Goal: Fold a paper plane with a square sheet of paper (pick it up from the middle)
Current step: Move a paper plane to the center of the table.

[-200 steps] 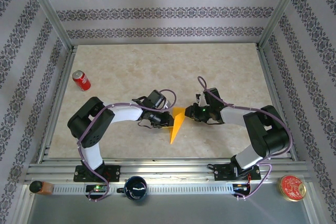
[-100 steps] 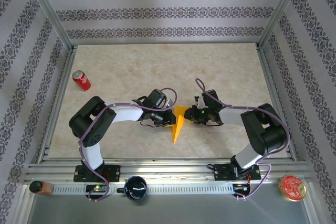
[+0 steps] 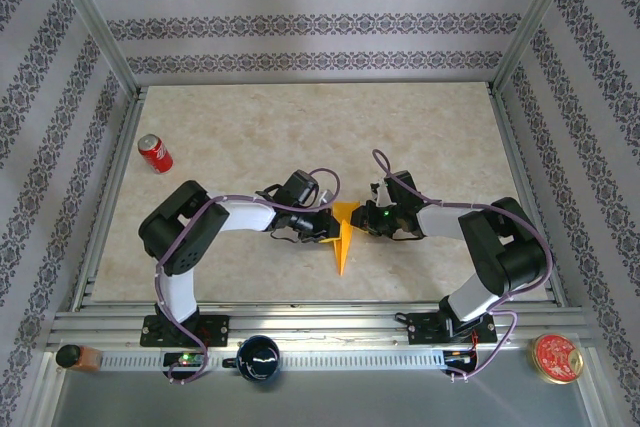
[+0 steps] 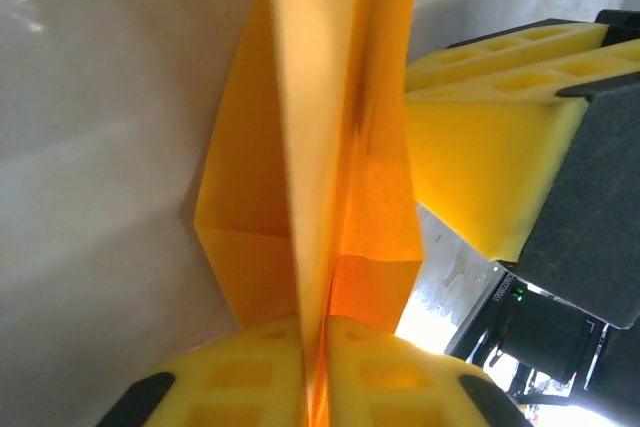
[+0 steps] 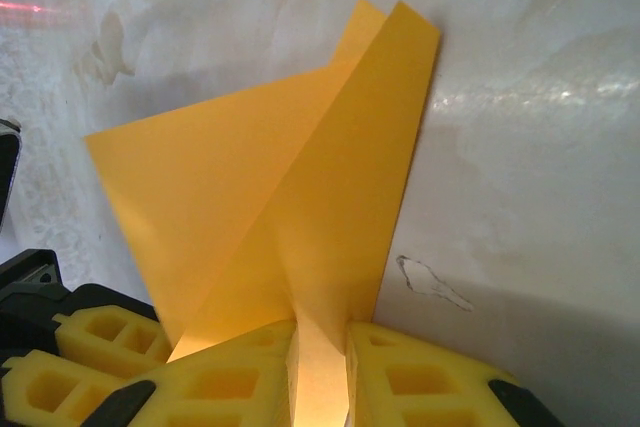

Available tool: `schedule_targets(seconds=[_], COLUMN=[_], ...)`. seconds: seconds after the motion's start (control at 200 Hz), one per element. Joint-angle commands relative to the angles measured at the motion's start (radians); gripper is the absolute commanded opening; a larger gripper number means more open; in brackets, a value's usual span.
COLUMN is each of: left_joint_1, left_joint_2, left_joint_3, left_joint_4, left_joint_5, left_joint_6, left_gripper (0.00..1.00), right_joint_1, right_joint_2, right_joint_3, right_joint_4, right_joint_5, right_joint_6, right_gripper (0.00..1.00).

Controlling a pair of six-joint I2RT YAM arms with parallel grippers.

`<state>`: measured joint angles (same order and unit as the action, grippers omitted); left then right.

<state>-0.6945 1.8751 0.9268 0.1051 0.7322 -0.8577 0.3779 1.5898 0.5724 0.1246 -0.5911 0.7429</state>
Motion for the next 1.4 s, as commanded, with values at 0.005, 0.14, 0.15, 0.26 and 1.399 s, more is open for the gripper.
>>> schedule_targets(seconds=[0.005, 0.14, 0.15, 0.26, 1.399], left_joint_1=[-0.011, -0.011, -0.011, -0.011, -0.025], left_joint_2=[0.014, -0.036, -0.041, -0.109, -0.122], left_joint_3=[-0.008, -0.018, -0.02, -0.015, 0.192], left_joint_4=[0.057, 0.034, 0.029, -0.076, -0.537], left_joint_5=[0.016, -0.042, -0.049, -0.176, -0.434], left_joint_6=[-0.025, -0.03, -0.028, -0.012, 0.116], left_gripper=[0.05, 0.0, 0.0, 0.0, 0.0], right_joint_1=[0.015, 0.012, 0.011, 0.002, 0.145], right_joint_2=[0.001, -0.032, -0.037, -0.101, 0.102], right_joint_3=[-0.01, -0.003, -0.003, -0.004, 0.177], right_joint_4=[0.02, -0.001, -0.003, -0.018, -0.011], right_joint_5=[-0.006, -0.003, -0.003, 0.006, -0.055], right_joint_6=[0.012, 0.013, 0.013, 0.024, 0.066], right_gripper=[0.22, 0.24, 0.24, 0.3, 0.32])
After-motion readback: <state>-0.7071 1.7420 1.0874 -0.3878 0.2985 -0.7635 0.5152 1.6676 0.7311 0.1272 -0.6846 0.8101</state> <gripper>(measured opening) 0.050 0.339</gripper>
